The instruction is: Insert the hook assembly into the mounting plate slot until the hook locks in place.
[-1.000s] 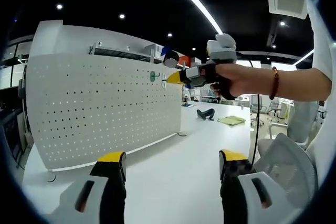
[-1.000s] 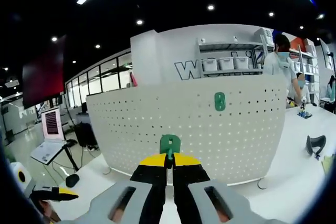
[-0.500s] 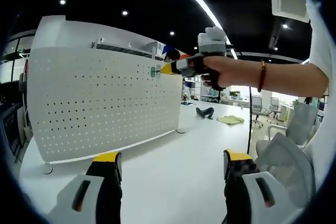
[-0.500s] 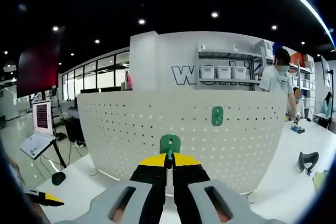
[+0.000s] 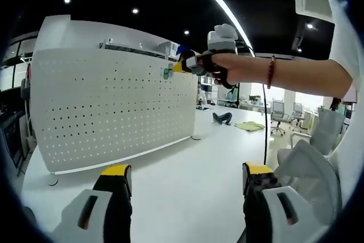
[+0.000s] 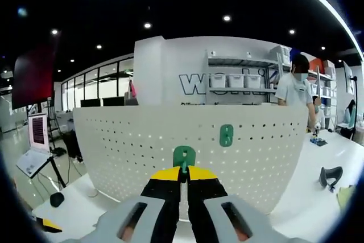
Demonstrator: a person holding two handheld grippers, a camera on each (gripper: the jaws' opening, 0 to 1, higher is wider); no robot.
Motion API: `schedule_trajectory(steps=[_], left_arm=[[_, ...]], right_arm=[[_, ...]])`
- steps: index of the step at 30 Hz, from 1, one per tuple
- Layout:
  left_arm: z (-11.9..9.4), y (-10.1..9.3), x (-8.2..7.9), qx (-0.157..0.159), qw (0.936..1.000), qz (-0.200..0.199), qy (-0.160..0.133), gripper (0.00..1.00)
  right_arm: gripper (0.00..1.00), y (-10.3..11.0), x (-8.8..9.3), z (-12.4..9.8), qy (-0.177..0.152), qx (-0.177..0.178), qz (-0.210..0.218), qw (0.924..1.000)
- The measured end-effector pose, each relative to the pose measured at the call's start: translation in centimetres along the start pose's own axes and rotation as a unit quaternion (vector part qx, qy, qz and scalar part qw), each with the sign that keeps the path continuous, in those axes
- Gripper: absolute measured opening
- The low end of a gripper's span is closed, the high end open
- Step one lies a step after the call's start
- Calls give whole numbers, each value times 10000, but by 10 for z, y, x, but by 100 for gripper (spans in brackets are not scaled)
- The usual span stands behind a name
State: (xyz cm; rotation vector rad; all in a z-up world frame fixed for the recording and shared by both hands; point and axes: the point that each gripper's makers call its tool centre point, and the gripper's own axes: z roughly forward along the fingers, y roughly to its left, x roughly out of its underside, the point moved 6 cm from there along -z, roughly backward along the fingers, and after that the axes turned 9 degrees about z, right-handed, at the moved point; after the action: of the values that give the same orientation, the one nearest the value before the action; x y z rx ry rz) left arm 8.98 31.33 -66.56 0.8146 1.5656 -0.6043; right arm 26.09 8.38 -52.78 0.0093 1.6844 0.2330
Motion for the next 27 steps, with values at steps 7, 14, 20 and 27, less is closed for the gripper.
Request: schedule_trajectory(steps=[7, 14, 20, 27], left_arm=[[0, 1, 2, -11, 10000, -17, 35, 82], [1, 2, 6, -1, 9999, 39, 153, 82], [0, 9, 1, -75, 9999, 71, 118, 83], [-4, 19, 5, -196, 9995, 116, 200, 83]], right_arm=[[2, -1, -5, 13, -3, -8, 23, 10000], [2, -6, -11, 24, -56, 46, 13, 10000], [2, -9, -12, 34, -72, 119, 25, 9999], [2, -7, -18, 40, -135, 140, 19, 9998]])
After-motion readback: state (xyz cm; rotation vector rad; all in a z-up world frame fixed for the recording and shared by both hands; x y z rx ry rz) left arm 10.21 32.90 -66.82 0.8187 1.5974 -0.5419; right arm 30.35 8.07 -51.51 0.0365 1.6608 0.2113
